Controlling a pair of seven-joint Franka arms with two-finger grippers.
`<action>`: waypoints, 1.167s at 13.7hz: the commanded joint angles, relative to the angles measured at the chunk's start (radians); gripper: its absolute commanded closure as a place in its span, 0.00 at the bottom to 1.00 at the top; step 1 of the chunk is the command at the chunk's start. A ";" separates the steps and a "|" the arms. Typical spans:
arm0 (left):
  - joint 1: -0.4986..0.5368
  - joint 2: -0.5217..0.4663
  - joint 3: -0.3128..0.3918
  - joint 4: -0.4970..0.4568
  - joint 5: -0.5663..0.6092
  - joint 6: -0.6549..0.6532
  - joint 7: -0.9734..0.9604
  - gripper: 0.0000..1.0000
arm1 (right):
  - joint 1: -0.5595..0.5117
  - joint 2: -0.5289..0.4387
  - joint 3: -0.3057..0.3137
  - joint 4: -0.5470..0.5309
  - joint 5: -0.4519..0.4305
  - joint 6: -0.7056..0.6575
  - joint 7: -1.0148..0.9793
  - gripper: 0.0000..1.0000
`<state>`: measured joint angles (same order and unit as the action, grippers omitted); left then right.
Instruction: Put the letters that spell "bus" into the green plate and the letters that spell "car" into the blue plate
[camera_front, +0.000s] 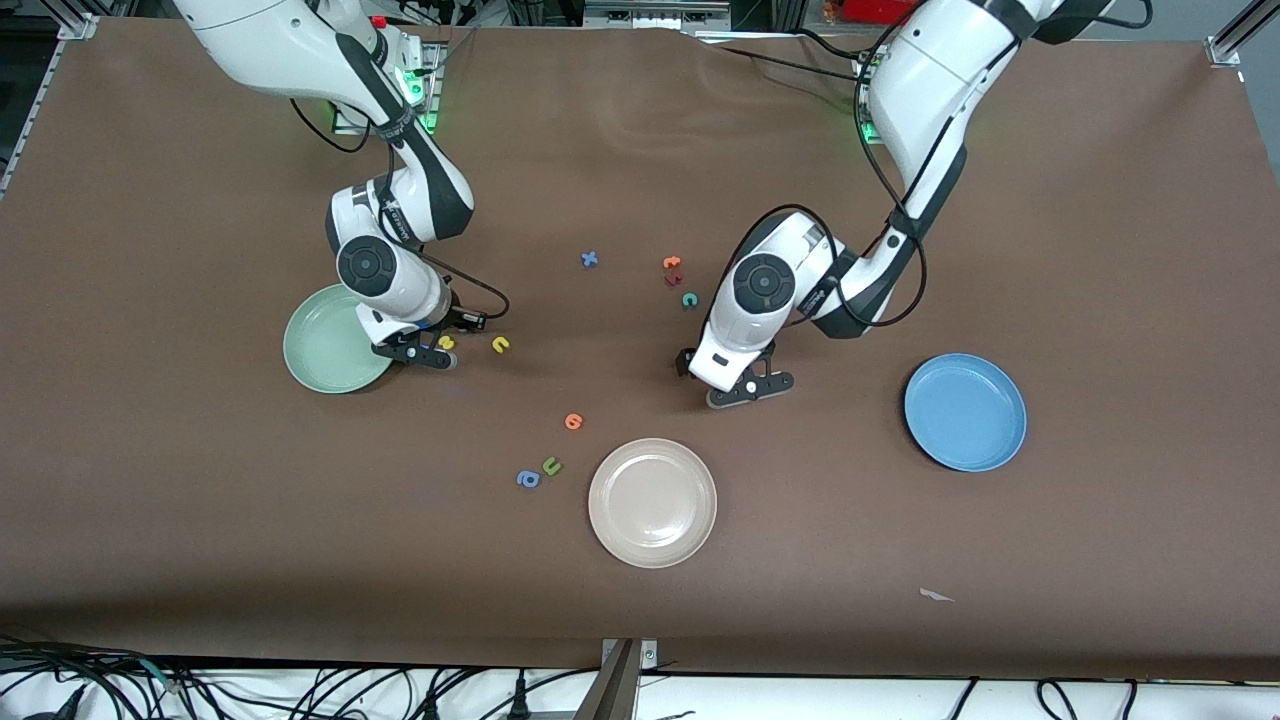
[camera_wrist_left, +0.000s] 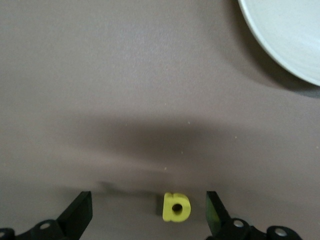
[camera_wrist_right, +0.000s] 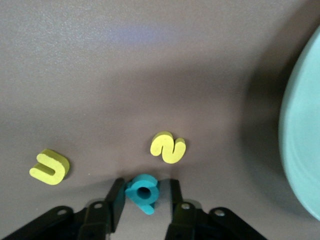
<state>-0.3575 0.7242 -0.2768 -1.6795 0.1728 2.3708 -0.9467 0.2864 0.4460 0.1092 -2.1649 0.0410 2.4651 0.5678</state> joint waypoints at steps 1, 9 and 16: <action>-0.032 0.021 0.008 0.040 0.045 -0.012 -0.023 0.00 | -0.006 -0.007 0.010 -0.010 0.011 0.014 0.007 0.83; -0.052 0.058 0.007 0.040 0.040 -0.010 -0.027 0.11 | -0.006 -0.162 0.023 0.126 0.008 -0.387 0.081 0.85; -0.058 0.057 0.007 0.043 0.043 -0.010 -0.041 0.61 | -0.007 -0.196 -0.218 0.191 -0.007 -0.557 -0.317 0.85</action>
<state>-0.4029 0.7704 -0.2767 -1.6515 0.1833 2.3682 -0.9587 0.2783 0.2524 -0.0530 -1.9779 0.0373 1.9313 0.3610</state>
